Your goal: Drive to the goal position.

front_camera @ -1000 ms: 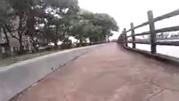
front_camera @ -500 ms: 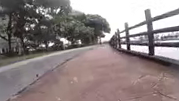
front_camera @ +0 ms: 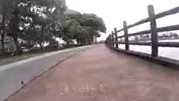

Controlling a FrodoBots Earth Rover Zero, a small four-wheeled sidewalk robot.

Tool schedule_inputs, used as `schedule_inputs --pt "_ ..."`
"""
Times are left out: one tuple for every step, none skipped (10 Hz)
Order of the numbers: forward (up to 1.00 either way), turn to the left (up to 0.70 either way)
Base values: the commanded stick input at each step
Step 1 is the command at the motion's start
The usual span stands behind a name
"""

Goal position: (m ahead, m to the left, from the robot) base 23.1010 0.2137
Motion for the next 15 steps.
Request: schedule_inputs --pt "0.9 -0.36" --pt "1.0 -0.4" --pt "1.0 -0.4" --pt "1.0 -0.4" --pt "1.0 -0.34" --pt "1.0 -0.01" --pt "1.0 0.0" --pt "1.0 0.0" --pt "1.0 0.0" --pt "1.0 0.0" --pt "1.0 0.0" --pt "1.0 0.0" --pt "1.0 0.0" --pt "1.0 0.0" --pt "1.0 0.0"
